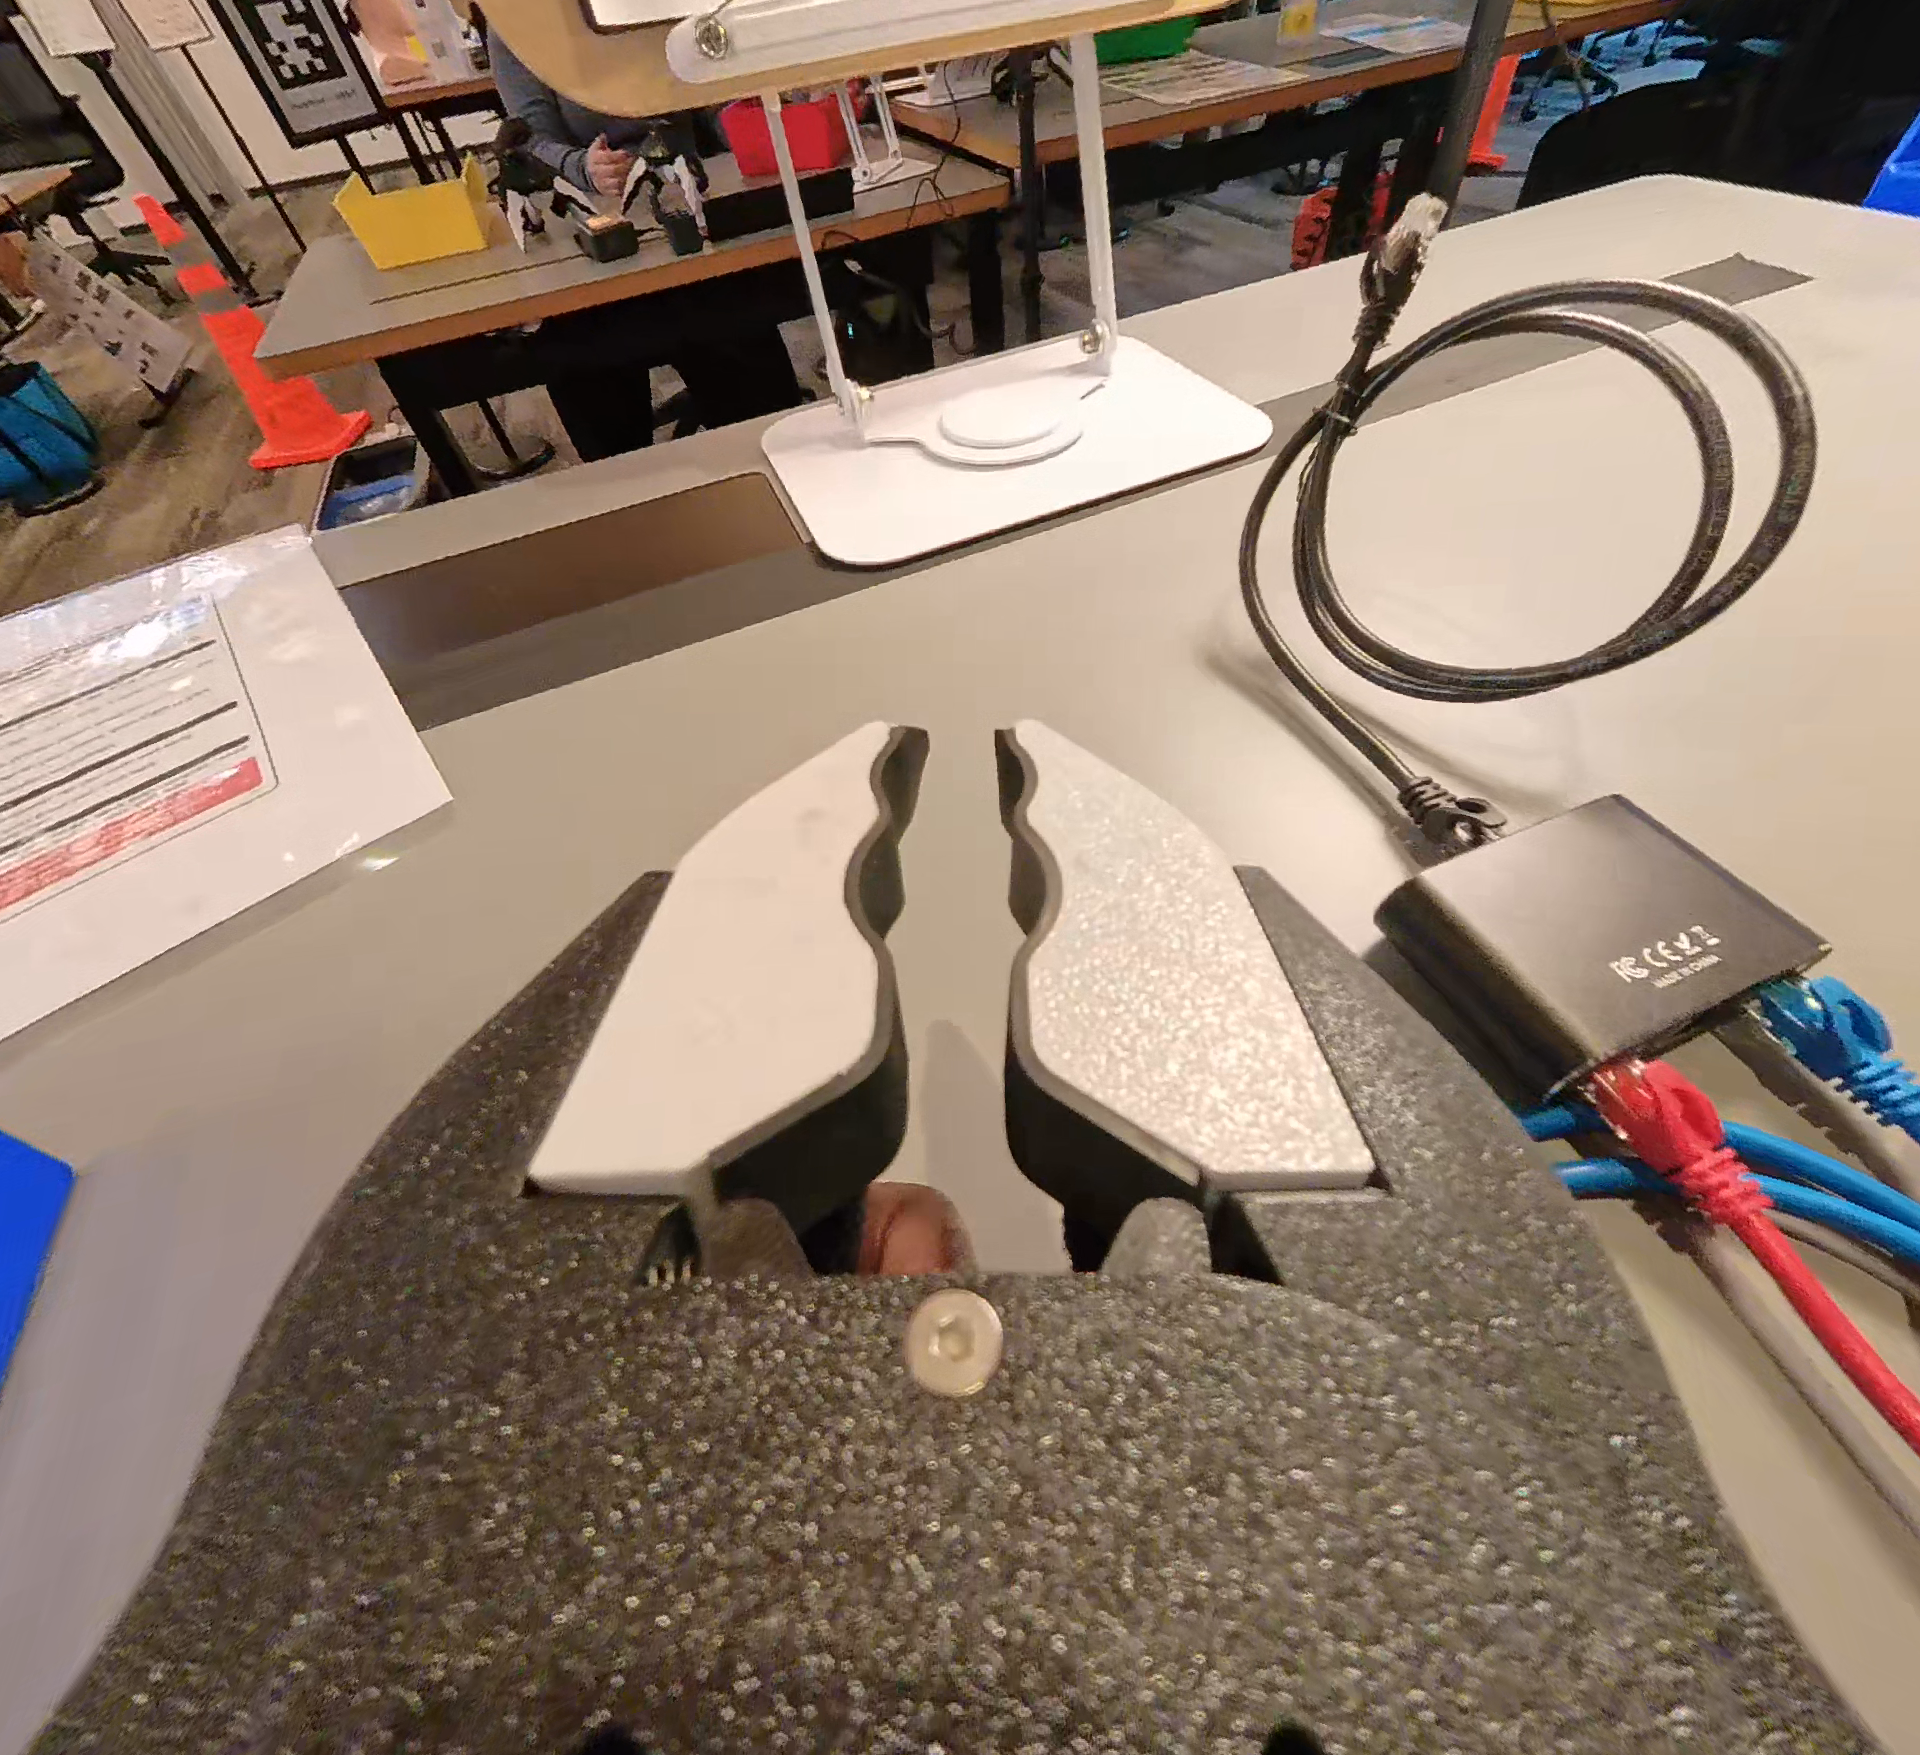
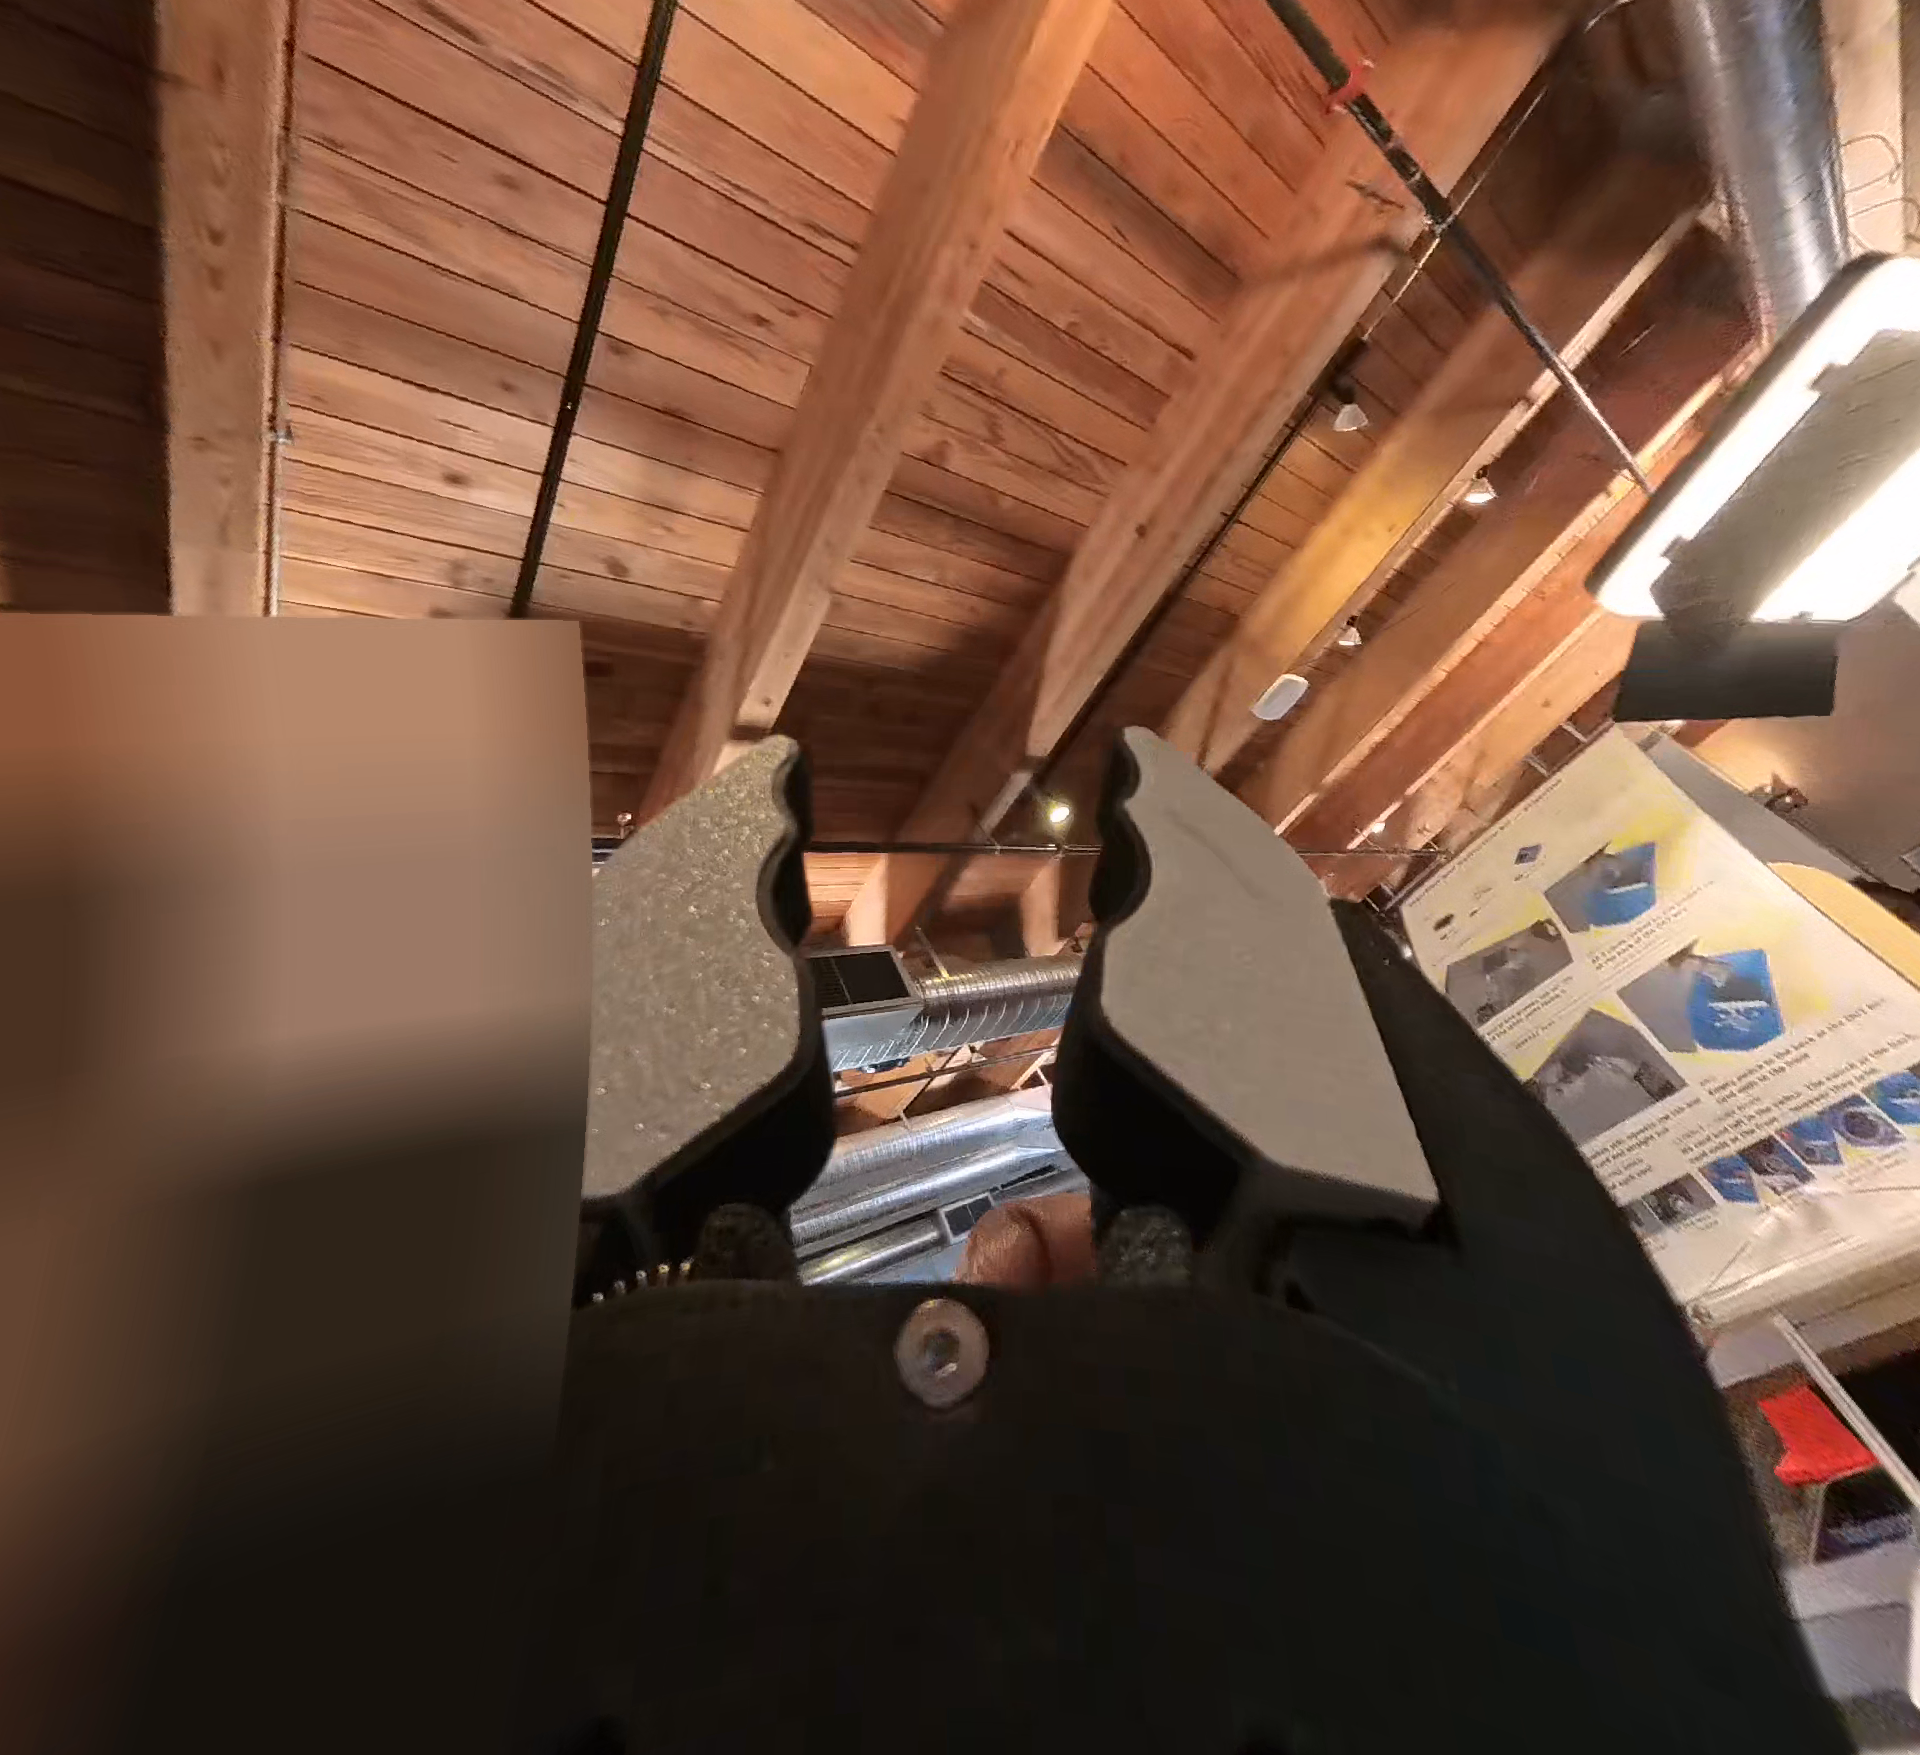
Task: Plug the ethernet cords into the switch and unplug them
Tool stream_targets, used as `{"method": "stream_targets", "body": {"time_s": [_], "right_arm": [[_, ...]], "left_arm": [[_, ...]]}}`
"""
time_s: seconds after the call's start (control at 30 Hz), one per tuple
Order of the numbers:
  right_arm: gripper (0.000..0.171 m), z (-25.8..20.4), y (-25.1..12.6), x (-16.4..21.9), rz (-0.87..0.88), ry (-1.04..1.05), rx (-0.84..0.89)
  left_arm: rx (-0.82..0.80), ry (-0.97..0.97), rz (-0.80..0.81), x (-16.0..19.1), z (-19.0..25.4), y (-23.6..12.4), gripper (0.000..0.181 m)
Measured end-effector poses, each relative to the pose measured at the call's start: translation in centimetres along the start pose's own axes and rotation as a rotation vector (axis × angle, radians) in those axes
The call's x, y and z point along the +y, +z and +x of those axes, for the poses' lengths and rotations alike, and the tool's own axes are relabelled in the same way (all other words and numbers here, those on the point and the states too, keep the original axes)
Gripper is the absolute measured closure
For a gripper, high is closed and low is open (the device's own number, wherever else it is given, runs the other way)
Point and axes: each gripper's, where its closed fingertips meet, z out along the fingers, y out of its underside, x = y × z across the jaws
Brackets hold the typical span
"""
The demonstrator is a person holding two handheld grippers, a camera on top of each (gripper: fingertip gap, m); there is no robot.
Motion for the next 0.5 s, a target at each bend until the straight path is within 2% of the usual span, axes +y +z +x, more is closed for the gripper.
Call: {"method": "stream_targets", "body": {"time_s": [0.1, 0.2, 0.3, 0.43, 0.5], "right_arm": [[0.123, 1.4, 1.6, 1.5, -0.010, -0.041, 0.039], [0.129, 3.8, 2.8, 4.3, -0.040, -0.175, 0.099], [0.130, 7.5, 3.7, 9.8, -0.197, -0.307, 0.096], [0.131, 17.0, 3.7, 16.5, -0.496, -0.292, 0.093], [0.132, 22.2, 2.8, 20.3, -0.680, -0.350, 0.079]], "left_arm": [[0.025, -0.026, -0.003, 0.1, -0.1, 0.8, 0.165], [0.083, -0.075, -0.007, 0.1, 0.8, 1.5, 0.164], [0.147, -0.064, -0.029, 0.0, 2.1, 2.0, 0.161], [0.232, -0.006, -0.081, 0.1, 4.1, 2.8, 0.154], [0.259, 0.026, -0.105, 0.0, 4.6, 3.7, 0.153]]}}
